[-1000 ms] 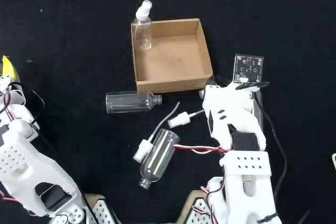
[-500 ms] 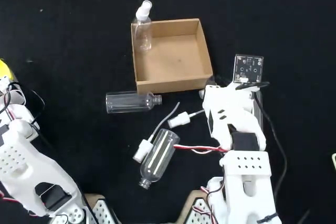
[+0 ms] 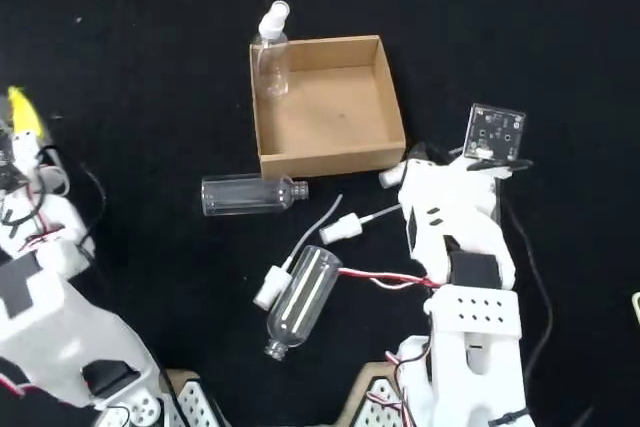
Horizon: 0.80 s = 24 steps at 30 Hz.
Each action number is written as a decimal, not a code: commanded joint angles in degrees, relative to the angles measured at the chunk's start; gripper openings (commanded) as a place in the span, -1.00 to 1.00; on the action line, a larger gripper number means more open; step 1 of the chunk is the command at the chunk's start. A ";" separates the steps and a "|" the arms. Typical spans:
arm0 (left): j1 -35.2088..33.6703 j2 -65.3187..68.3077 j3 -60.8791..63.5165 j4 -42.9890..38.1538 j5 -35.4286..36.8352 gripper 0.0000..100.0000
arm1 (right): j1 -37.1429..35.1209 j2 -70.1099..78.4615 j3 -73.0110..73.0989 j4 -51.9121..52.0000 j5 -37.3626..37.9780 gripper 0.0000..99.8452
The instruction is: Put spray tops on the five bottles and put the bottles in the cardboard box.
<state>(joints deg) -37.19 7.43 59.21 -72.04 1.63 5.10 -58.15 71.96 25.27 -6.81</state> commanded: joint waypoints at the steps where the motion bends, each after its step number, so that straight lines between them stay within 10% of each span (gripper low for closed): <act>1: 5.58 -13.10 1.98 4.84 0.70 -0.94 | 1.23 -0.66 -1.71 -6.95 -0.70 -0.95; 12: 17.89 -43.16 4.00 31.30 0.79 -0.94 | 1.14 18.24 -14.29 -10.81 -0.70 -0.95; 24: 22.55 -47.65 9.01 33.14 0.88 -0.94 | 0.88 56.66 -42.15 -10.46 -0.70 -0.95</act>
<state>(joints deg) -15.82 -37.85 69.05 -39.08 1.63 5.36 -7.87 38.20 16.04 -6.90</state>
